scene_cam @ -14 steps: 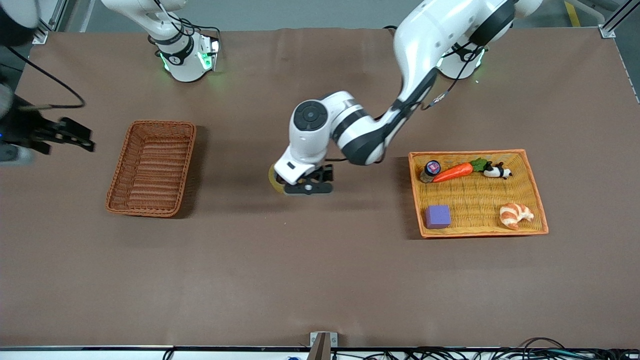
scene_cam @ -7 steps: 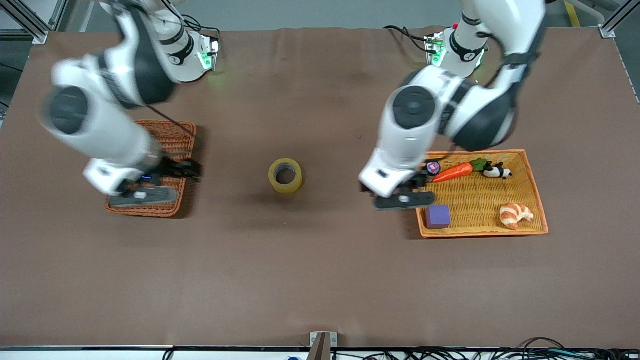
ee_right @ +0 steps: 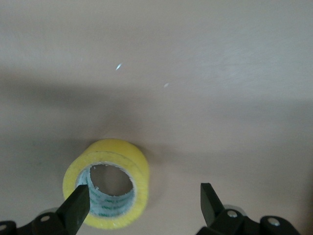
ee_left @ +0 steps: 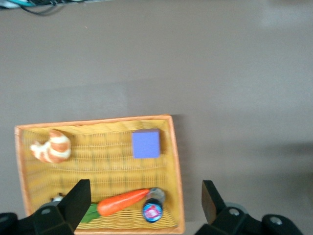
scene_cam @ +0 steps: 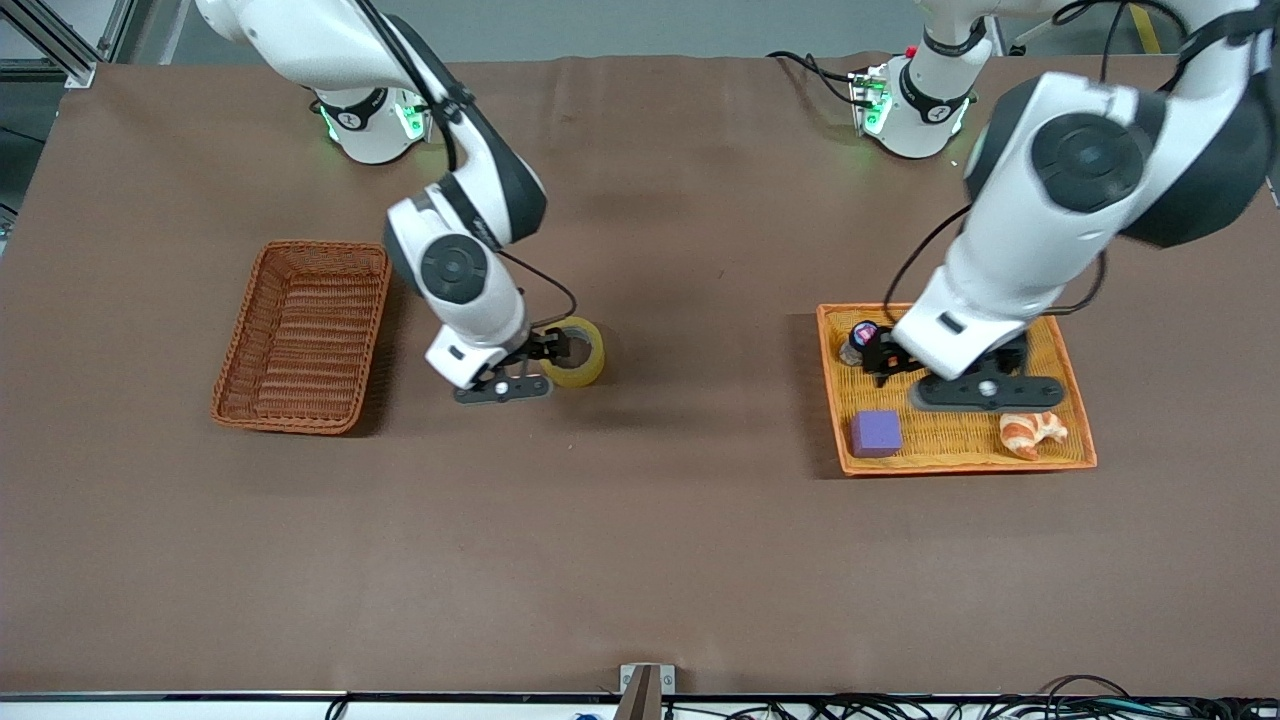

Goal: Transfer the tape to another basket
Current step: 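Set the tape down while the right gripper reaches toward it, then grasp the tape with the right gripper while the left gripper withdraws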

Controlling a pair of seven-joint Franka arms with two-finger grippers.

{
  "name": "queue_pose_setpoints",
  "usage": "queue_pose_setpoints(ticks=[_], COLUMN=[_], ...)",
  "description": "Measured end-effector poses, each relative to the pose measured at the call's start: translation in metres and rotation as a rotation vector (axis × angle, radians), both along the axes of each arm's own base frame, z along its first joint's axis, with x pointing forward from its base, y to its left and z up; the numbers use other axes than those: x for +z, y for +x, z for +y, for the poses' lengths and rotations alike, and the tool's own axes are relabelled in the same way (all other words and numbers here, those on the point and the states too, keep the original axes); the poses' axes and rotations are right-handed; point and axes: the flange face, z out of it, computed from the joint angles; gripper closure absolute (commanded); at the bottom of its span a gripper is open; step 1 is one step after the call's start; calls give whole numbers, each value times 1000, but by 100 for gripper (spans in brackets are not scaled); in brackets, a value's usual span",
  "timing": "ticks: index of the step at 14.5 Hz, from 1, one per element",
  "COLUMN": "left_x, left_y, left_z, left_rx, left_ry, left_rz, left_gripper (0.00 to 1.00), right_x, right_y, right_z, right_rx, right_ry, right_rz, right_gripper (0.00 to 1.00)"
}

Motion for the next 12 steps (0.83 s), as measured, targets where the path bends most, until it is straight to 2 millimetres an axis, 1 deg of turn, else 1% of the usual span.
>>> queue_pose_setpoints(ticks=[2, 4, 5, 7, 9, 10, 12], left_x=[15, 23, 28, 41, 58, 65, 75], left_y=[-2, 1, 1, -5, -15, -21, -31], left_z=[31, 69, 90, 132, 166, 177, 187], left_rx=[35, 62, 61, 49, 35, 23, 13], left_ry=[-56, -100, -110, -105, -89, -84, -79], left_rz=[6, 16, 21, 38, 34, 26, 20], left_gripper=[0, 0, 0, 0, 0, 0, 0], right_x=[-29, -59, -69, -78, -80, -80, -85], right_y=[-9, -24, -31, -42, -48, -50, -53], right_z=[9, 8, 7, 10, 16, 18, 19], right_rx=[17, 26, 31, 44, 57, 61, 67], right_ry=[5, 14, 19, 24, 22, 22, 18], right_rz=[-6, -21, -29, -35, -32, -32, -28], right_gripper=[0, 0, 0, 0, 0, 0, 0])
